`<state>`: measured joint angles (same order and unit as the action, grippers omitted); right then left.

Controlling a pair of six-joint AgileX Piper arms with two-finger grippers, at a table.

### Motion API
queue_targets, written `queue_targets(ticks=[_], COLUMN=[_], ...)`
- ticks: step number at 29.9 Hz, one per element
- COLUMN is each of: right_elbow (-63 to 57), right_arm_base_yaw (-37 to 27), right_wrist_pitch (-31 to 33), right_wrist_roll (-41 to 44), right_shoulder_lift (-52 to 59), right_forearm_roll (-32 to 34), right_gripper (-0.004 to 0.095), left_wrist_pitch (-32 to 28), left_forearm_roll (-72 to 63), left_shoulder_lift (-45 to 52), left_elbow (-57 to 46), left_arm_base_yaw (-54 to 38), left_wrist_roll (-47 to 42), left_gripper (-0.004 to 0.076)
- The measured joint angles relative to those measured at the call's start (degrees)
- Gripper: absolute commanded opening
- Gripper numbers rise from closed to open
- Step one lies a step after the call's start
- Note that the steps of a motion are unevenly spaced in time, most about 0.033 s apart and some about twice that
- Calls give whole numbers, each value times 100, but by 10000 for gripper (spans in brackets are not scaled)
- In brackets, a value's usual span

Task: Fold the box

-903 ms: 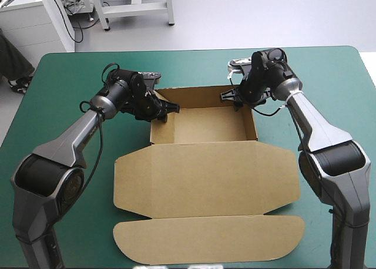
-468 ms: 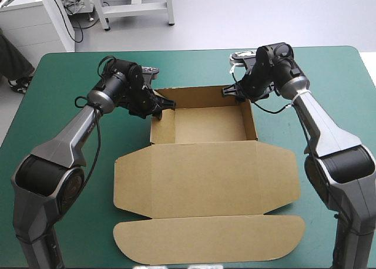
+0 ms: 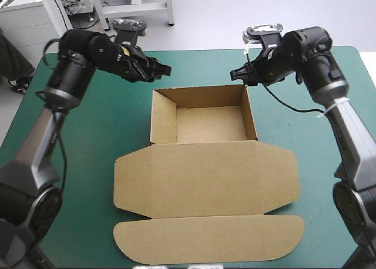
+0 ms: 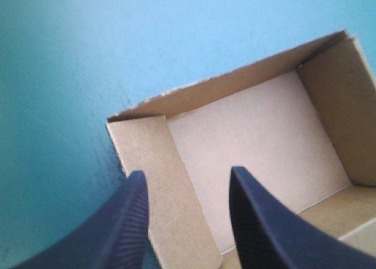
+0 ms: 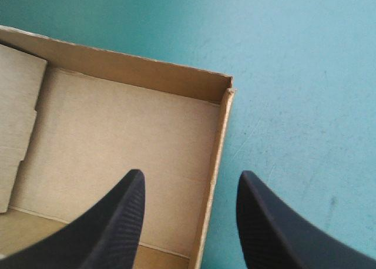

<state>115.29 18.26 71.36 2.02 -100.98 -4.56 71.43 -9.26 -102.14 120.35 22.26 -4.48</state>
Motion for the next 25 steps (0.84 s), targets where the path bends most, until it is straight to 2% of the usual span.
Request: queue_targets(ticks=[2,8,11,15,19,25], right_elbow=[0,6,19,13,-205,-665], right_arm_base_yaw=[0,0,0,0,0,0], right_wrist_pitch=[0,0,2,2,2,2], right_wrist_roll=[0,0,0,0,0,24], right_shoulder_lift=[255,961,1152,1199,1102,677], right_forearm_roll=[0,-87,-84,-34,91,233], right_gripper=[456,456,456,455,455,455], left_wrist_pitch=[0,7,7,7,-59,-877], left_forearm_roll=[49,108,134,411,757,774], left_shoulder_lift=[442,1795,2491,3504,4621,6367], left_elbow=[48,11,-379,-1464,-3074,-5349], left_arm_base_yaw=[0,0,0,0,0,0], left_wrist_roll=[283,1042,1272,1327,1322,1003], left_gripper=[1,-8,-8,-8,-8,-8])
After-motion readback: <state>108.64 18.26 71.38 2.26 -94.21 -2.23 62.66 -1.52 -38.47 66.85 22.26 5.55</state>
